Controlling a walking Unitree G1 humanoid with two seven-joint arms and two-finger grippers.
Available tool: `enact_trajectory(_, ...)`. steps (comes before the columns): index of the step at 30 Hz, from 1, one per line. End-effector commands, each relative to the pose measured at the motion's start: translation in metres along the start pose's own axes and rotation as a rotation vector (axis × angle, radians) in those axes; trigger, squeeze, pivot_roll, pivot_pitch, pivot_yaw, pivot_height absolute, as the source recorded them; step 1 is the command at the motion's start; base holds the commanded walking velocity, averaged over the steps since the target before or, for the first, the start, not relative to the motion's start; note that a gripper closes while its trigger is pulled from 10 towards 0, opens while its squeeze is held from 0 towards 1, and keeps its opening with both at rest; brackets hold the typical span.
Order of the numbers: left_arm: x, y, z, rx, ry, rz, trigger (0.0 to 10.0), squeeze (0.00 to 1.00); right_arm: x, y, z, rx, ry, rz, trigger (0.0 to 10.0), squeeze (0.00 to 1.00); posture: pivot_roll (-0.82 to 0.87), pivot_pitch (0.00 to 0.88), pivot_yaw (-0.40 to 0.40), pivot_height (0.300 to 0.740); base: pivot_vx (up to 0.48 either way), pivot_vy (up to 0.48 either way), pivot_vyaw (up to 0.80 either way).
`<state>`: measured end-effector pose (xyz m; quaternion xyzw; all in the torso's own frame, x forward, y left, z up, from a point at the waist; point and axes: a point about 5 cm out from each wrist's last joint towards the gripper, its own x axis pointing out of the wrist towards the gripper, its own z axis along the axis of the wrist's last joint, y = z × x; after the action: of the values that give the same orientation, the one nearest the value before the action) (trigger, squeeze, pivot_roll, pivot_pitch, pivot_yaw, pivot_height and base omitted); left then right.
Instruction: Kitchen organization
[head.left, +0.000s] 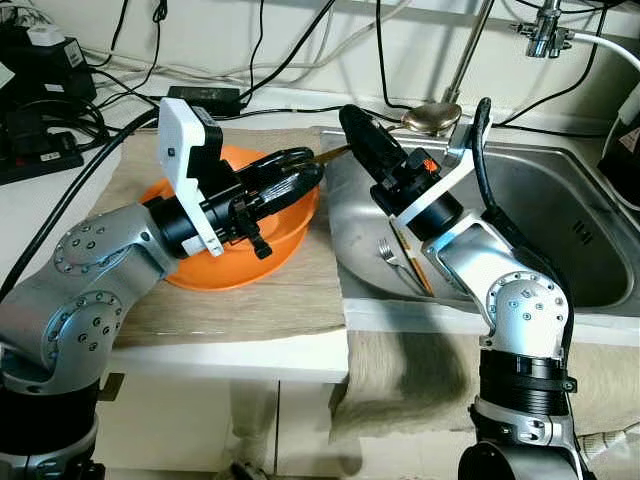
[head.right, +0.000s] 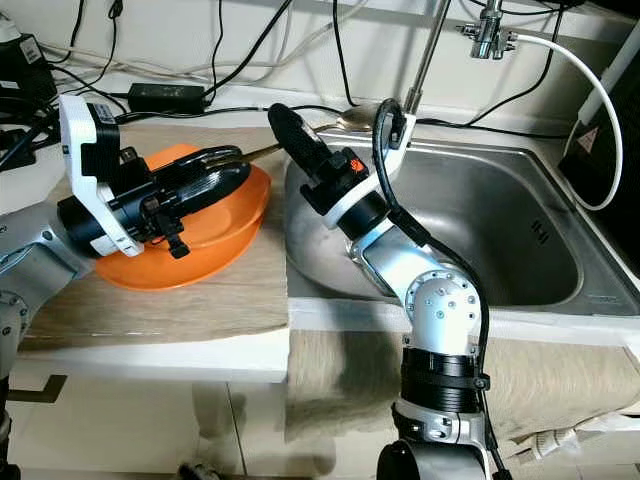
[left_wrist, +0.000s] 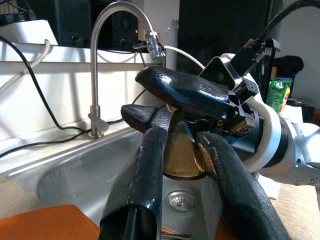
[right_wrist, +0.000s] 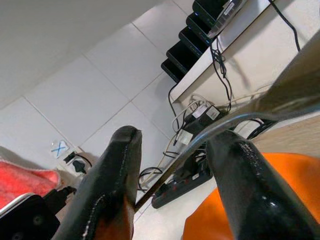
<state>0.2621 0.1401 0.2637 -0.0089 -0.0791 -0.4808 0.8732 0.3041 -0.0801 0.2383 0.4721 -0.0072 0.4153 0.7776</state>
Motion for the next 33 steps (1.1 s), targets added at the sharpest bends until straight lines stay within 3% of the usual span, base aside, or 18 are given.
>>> enact_trajectory(1, 0.005, -0.012, 0.008, 0.023, -0.030, -0.084, 0.0, 0.00, 0.002, -0.001, 0.002, -0.003, 0.001, -0.008, 0.0, 0.00, 0.01, 0.000, -0.071, 0.740, 0.000, 0.000, 0.00)
enact_trajectory(25, 0.007, -0.007, 0.005, 0.040, -0.010, -0.075, 0.0, 0.00, 0.000, -0.003, 0.011, -0.038, -0.038, -0.017, 0.0, 0.00, 0.00, 0.000, -0.060, 0.740, 0.000, 0.000, 0.00)
enact_trajectory(26, 0.007, -0.006, 0.005, 0.046, -0.006, -0.063, 4.5, 0.00, 0.000, -0.004, 0.012, -0.041, -0.041, -0.021, 0.0, 0.00, 0.00, 0.000, -0.060, 0.740, 0.000, 0.000, 0.00)
enact_trajectory(27, 0.007, -0.006, 0.005, 0.046, -0.006, -0.063, 4.5, 0.00, 0.000, -0.004, 0.012, -0.041, -0.041, -0.021, 0.0, 0.00, 0.00, 0.000, -0.060, 0.740, 0.000, 0.000, 0.00)
enact_trajectory(28, 0.008, -0.005, 0.005, 0.053, -0.004, -0.045, 10.0, 0.00, 0.000, -0.004, 0.013, -0.045, -0.046, -0.025, 0.0, 0.00, 0.00, 0.000, -0.060, 0.740, 0.000, 0.000, 0.00)
enact_trajectory(31, 0.009, -0.002, 0.005, 0.020, -0.019, -0.032, 10.0, 0.00, 0.001, -0.005, 0.016, -0.049, -0.060, -0.033, 0.0, 0.00, 0.00, 0.000, -0.060, 0.740, 0.000, 0.000, 0.00)
enact_trajectory(32, 0.009, 0.004, 0.008, 0.000, -0.052, 0.021, 10.0, 1.00, 0.002, -0.006, 0.019, -0.056, -0.075, -0.041, 0.0, 0.00, 0.00, 0.000, -0.060, 0.740, 0.000, 0.000, 0.00)
enact_trajectory(33, 0.008, 0.007, 0.011, 0.000, -0.062, 0.032, 10.0, 1.00, 0.002, -0.007, 0.023, -0.065, -0.082, -0.046, 0.0, 0.00, 0.00, 0.000, -0.060, 0.740, 0.000, 0.000, 0.00)
